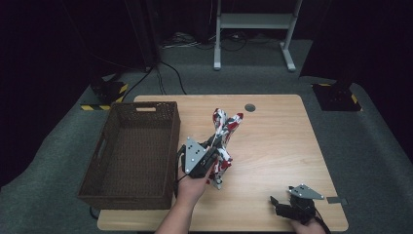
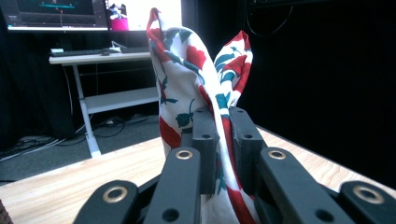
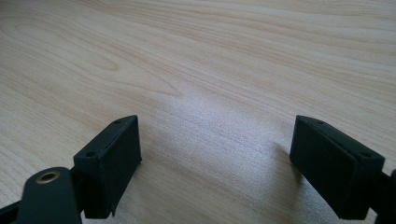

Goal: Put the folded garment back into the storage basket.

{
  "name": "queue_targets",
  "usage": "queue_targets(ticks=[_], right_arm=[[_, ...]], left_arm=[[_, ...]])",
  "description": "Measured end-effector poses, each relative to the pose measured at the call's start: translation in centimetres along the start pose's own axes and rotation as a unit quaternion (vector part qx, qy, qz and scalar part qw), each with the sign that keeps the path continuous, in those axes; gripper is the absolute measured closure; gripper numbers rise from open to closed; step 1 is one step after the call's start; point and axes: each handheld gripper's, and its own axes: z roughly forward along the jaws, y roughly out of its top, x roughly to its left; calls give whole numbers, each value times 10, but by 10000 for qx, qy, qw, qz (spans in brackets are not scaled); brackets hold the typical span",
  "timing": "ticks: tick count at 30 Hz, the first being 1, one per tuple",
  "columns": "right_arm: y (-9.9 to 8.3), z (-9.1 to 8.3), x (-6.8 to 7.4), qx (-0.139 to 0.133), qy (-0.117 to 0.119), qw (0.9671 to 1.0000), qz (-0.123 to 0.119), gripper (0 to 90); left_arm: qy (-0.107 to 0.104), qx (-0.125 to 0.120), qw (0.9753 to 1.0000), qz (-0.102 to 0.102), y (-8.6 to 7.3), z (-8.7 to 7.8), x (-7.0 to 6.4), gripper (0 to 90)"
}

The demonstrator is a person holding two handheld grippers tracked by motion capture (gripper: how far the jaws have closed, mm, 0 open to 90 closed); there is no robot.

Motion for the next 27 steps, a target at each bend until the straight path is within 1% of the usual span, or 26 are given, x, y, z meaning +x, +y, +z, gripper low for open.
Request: queue_targets(ticks=[5, 6, 7, 16, 18, 27], right_arm=[[0, 0, 0, 0, -12, 10000, -1, 162], [0, 0, 0, 2, -17, 10000, -2, 162], [0, 0, 0, 2, -23, 10000, -7, 162], [0, 0, 1, 12, -25, 10000, 0, 162], [0, 0, 1, 15, -31, 10000, 2, 162], [0, 0, 1, 18, -37, 10000, -3, 162]], left_arm=[[16, -116, 9999, 59, 11, -4, 2, 826], [16, -116, 9999, 59, 11, -4, 2, 825], [29, -184, 9998, 53, 15, -6, 3, 825], [90, -362, 9993, 55, 31, -13, 9, 825], [98, -399, 9991, 87, 35, -15, 10, 825], [135, -662, 9976, 159, 57, -25, 13, 825]])
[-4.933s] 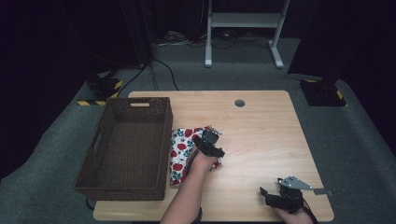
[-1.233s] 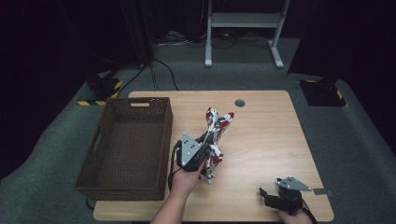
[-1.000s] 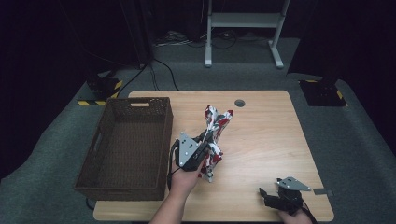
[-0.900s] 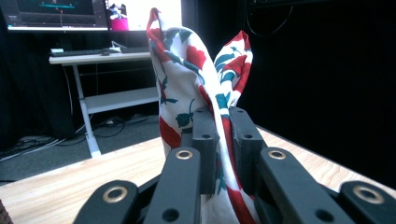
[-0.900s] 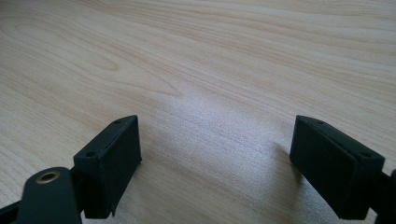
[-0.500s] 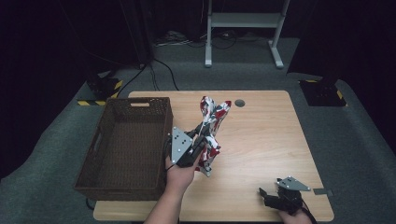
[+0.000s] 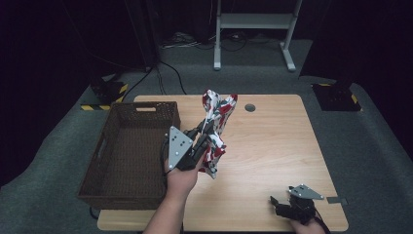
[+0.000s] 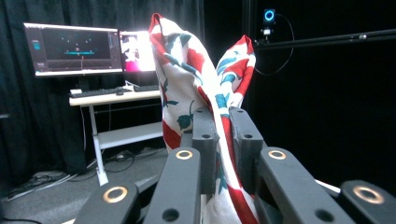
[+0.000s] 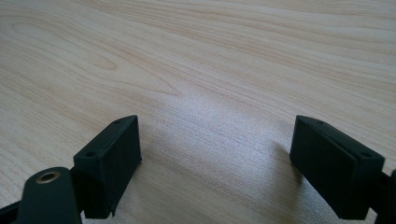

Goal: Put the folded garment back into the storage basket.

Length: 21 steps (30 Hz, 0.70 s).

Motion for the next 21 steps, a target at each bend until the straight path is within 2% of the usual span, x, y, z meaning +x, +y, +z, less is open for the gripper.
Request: queue_targets(ticks=[11, 21], right_arm=[[0, 0, 0, 1, 4, 10000, 4, 162], [0, 0, -1, 10, 26, 10000, 9, 157]], left_arm=[[5, -240, 9997, 22, 20, -7, 3, 825], [22, -254, 9997, -3, 23, -9, 8, 825]])
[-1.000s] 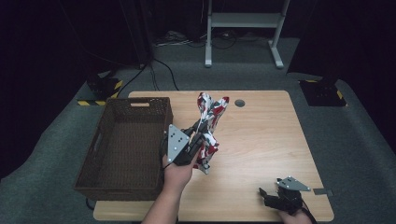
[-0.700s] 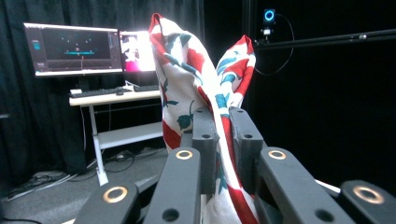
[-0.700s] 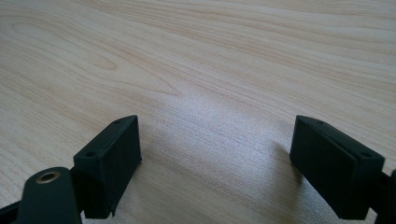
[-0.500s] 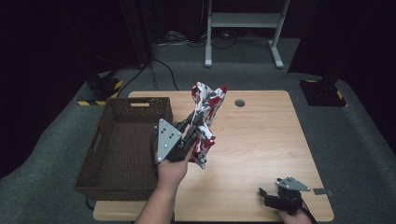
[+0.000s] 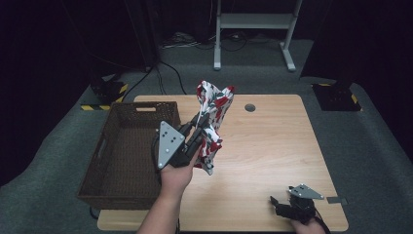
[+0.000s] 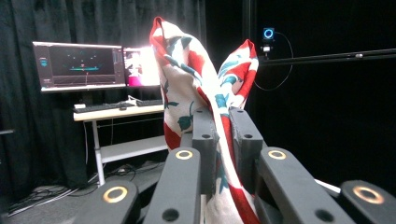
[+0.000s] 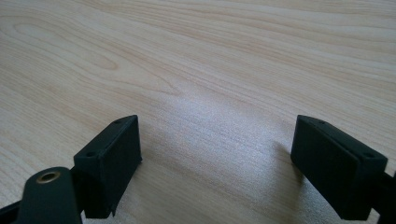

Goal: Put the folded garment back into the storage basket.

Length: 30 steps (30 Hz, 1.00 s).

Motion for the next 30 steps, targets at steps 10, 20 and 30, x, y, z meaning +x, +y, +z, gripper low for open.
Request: queue_targets(ticks=[10, 20, 30], right_arm=[[0, 0, 0, 26, -22, 10000, -3, 146], [0, 1, 1, 34, -24, 10000, 10, 141], [0, 1, 1, 36, -34, 10000, 9, 141]], left_arm=[[179, -3, 9998, -2, 3, -18, 21, 825], [505, -14, 9987, -35, 3, -46, 55, 825], [927, 78, 9956, 97, 4, -68, 88, 825]])
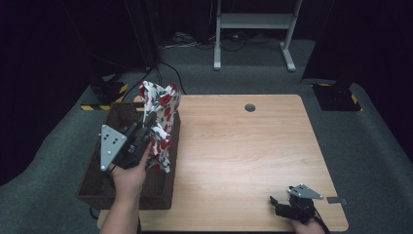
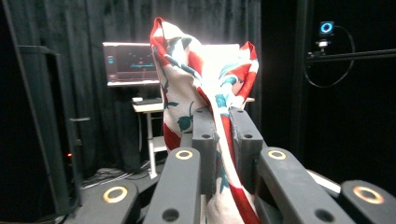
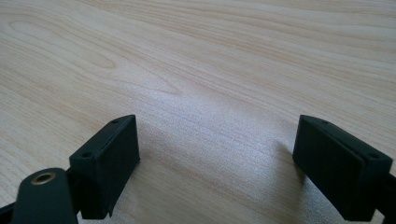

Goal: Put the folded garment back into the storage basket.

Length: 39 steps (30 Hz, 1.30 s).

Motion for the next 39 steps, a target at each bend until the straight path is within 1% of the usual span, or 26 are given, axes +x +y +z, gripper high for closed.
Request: queue_targets(ticks=[1, 3, 4, 6, 7, 8, 9, 15, 20, 23, 24, 26, 32, 35, 38, 39], right_arm=[[0, 0, 0, -1, 0, 10000, -2, 141], [0, 0, 0, -2, 0, 10000, -1, 141], [0, 0, 0, -2, 0, 10000, -1, 141], [0, 0, 0, -1, -9, 10000, 0, 142], [0, 0, 0, -2, -9, 10000, 0, 141], [0, 0, 0, 0, -8, 10000, 1, 142], [0, 0, 0, -2, -9, 10000, 3, 142], [0, 0, 0, 0, -15, 10000, 8, 141], [0, 0, 0, -1, -15, 10000, 6, 141], [0, 0, 0, -2, -20, 10000, 10, 142], [0, 0, 0, -3, -20, 10000, 9, 141], [0, 0, 0, -6, -20, 10000, 13, 142], [0, 0, 0, -3, -26, 10000, 20, 142], [0, 0, 0, -5, -36, 10000, 26, 144], [0, 0, 0, -15, -40, 10000, 21, 145], [0, 0, -1, -16, -38, 10000, 23, 145]], left_arm=[[0, 0, 10000, 0, 0, 0, 0, 825], [100, -14, 9999, -24, 1, -6, 11, 825], [100, -14, 9999, -24, 1, -6, 11, 825], [212, -34, 9998, 3, 3, -12, 21, 825], [212, -34, 9998, 3, 3, -12, 21, 825], [285, -24, 9996, 25, 4, -16, 27, 826], [312, -12, 9995, 33, 4, -17, 31, 825], [461, 66, 9988, 132, 3, -25, 47, 825], [568, 144, 9982, 141, -1, -29, 59, 825], [624, 179, 9978, 128, -3, -31, 65, 826], [624, 179, 9978, 128, -3, -31, 65, 825], [672, 205, 9975, 126, -4, -33, 71, 826], [716, 224, 9971, 128, -5, -34, 77, 826], [791, 262, 9963, 192, -7, -36, 81, 826], [861, 348, 9956, 154, -12, -36, 87, 826], [861, 348, 9956, 154, -12, -36, 87, 826]])
